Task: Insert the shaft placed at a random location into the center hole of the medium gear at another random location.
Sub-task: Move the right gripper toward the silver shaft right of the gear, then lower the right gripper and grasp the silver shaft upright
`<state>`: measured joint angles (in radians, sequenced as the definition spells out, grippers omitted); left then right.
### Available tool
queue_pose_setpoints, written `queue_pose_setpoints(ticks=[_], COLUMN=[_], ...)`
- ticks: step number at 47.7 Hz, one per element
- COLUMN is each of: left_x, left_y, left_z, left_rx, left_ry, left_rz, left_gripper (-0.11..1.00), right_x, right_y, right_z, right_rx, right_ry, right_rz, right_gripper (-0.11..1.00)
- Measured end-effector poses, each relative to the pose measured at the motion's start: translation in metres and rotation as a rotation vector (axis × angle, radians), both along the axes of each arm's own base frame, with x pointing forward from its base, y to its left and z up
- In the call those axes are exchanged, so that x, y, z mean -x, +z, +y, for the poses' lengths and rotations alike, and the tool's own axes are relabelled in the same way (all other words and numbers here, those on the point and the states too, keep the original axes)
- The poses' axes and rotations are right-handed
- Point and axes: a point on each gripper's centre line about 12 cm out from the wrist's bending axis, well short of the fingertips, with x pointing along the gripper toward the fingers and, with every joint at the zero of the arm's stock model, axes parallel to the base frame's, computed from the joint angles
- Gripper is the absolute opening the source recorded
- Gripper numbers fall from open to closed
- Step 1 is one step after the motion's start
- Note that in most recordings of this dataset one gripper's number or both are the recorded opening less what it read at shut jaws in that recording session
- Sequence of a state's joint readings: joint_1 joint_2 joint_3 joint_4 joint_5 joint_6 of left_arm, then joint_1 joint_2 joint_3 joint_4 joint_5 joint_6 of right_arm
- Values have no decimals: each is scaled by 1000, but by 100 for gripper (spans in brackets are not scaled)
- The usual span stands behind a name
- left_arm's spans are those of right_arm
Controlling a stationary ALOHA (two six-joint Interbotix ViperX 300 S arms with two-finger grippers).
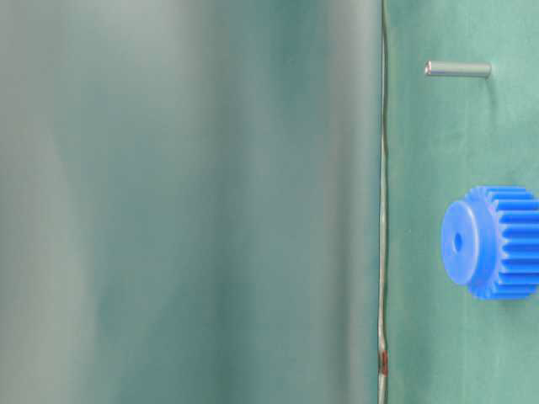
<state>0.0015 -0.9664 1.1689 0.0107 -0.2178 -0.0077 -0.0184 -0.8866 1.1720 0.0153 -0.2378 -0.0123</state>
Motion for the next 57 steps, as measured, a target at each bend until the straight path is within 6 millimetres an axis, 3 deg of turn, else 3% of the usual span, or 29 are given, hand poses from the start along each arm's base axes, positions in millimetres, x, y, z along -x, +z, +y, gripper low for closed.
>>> queue_pose_setpoints(ticks=[5, 10, 14, 20, 24, 43, 57], left_x=[0, 0, 0, 0, 0, 0, -1], left_y=[0, 0, 0, 0, 0, 0, -1], left_z=[0, 0, 0, 0, 0, 0, 0], left_rx=[-2, -2, -2, -3, -2, -3, -3], left_ry=[0, 0, 0, 0, 0, 0, 0], left_rz=[2, 0, 2, 2, 2, 2, 6], left_gripper=[0, 0, 0, 0, 0, 0, 0], right_x=[-6, -15, -24, -38, -47, -75, -74], right_y=[-10, -26, -41, -64, -79, -145, -164], right_z=[-8, -18, -25, -38, -46, -69, -78], right_rx=[-9, -35, -48, -65, -73, -103, -120], right_ry=[-36, -83, -114, -163, -191, -263, -299], right_rz=[44, 109, 161, 242, 286, 438, 471], right_gripper=[1, 14, 32, 70, 90, 85, 84])
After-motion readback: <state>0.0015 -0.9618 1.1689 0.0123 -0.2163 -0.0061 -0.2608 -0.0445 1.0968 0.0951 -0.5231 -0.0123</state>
